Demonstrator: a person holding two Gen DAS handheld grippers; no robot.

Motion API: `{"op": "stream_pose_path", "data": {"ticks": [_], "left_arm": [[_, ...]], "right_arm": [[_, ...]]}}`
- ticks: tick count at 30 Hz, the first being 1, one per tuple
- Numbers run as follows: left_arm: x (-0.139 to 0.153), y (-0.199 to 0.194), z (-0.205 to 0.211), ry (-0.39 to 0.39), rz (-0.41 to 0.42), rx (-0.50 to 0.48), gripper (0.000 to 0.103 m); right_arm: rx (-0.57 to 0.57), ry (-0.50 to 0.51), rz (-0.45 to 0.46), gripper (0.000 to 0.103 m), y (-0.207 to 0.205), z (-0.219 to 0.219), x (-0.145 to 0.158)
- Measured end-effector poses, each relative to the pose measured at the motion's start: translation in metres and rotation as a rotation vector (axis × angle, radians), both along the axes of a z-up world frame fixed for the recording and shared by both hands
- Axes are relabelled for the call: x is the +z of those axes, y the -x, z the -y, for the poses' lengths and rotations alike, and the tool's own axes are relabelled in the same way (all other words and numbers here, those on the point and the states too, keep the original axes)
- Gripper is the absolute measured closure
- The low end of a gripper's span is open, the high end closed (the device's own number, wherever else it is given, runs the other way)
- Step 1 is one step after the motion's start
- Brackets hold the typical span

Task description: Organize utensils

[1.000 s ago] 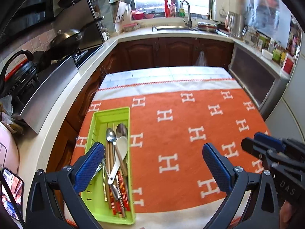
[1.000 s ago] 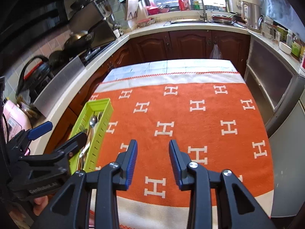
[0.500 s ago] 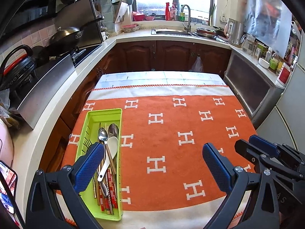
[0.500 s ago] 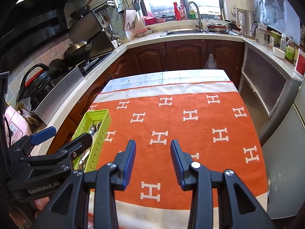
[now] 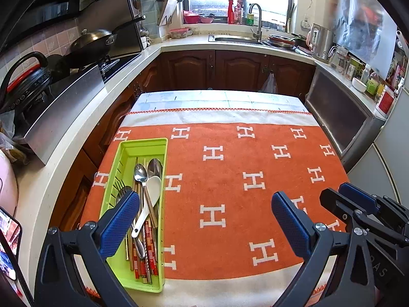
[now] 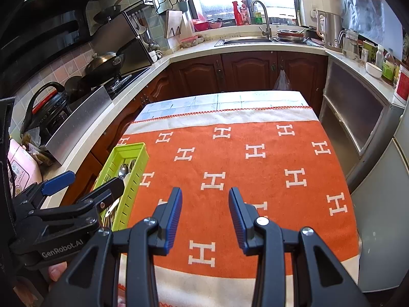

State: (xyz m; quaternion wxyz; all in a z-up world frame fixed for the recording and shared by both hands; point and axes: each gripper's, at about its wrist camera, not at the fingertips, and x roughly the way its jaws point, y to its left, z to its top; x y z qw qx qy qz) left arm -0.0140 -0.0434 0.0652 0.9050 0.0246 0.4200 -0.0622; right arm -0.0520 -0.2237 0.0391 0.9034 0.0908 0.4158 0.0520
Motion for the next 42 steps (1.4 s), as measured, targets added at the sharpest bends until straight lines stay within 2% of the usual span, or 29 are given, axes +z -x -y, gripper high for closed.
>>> {"op": "stream_pose_path", "data": {"ticks": [42], "left_arm": [[-0.0059, -0.0002, 0.0033, -0.007, -0.014, 0.012, 0.001]], "right_arm": [[-0.009, -0.023, -0.031, 0.065, 0.0011, -0.0017, -0.0107]]}}
